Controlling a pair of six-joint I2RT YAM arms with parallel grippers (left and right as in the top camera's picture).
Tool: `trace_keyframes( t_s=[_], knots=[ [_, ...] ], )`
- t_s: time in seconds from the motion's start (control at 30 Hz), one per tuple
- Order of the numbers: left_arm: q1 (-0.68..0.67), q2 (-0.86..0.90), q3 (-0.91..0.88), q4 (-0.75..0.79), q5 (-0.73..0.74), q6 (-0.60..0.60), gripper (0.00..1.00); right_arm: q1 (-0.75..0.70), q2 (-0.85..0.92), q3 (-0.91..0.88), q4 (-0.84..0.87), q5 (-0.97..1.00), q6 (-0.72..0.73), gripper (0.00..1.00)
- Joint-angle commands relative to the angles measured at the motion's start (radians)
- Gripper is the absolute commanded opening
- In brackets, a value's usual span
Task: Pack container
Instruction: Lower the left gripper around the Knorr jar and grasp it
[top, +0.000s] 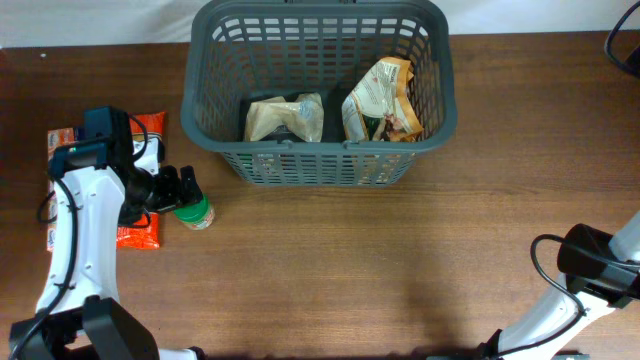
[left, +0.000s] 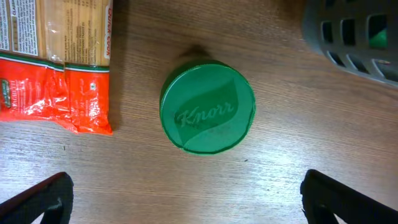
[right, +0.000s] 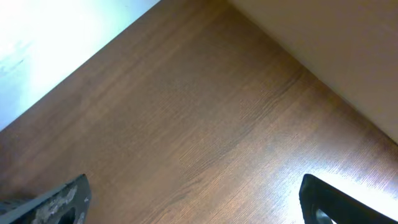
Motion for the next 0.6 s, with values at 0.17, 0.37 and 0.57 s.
trace_keyframes(
  t_s=[0.17, 0.37, 0.57],
  knots=[
    [-0.013, 0.043, -0.004, -0.01, 0.011, 0.012, 0.99, -0.006, -0.013, -0.004, -0.006, 0.016, 0.001, 0.99],
    [-0.061, 0.115, 0.055, -0.018, -0.029, 0.016, 0.99, -0.006, -0.013, -0.004, -0.006, 0.016, 0.001, 0.99],
    [-0.072, 0.189, 0.083, -0.015, -0.08, 0.016, 0.99, -0.006, -0.013, -0.004, -0.006, 0.016, 0.001, 0.99]
  ],
)
